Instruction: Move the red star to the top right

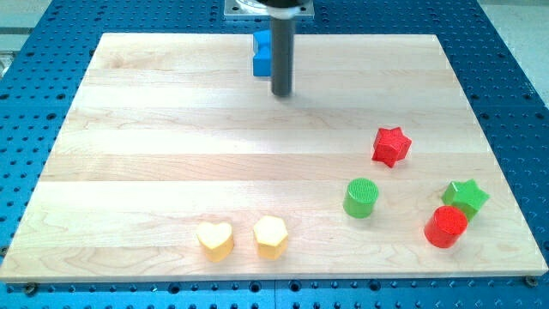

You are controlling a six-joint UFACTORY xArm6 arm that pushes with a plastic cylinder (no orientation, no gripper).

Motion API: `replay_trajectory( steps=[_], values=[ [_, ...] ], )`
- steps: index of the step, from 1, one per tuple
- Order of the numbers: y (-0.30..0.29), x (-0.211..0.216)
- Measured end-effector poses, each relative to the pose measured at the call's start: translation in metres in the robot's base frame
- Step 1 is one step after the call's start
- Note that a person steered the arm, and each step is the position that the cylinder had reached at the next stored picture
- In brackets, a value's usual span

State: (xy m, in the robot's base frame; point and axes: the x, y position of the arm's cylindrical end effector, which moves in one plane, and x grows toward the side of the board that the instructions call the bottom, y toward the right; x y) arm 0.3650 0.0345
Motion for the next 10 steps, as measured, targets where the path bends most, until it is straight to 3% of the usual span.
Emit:
replay_trajectory(
  steps=[1,2,3,4,7,9,10],
  values=[
    [0.015,0.08],
    [0.036,0.127],
    [0.114,0.12],
    [0.157,0.081],
    [0.211,-0.04],
    [0.187,-0.013],
    [0.15,-0.029]
  ],
)
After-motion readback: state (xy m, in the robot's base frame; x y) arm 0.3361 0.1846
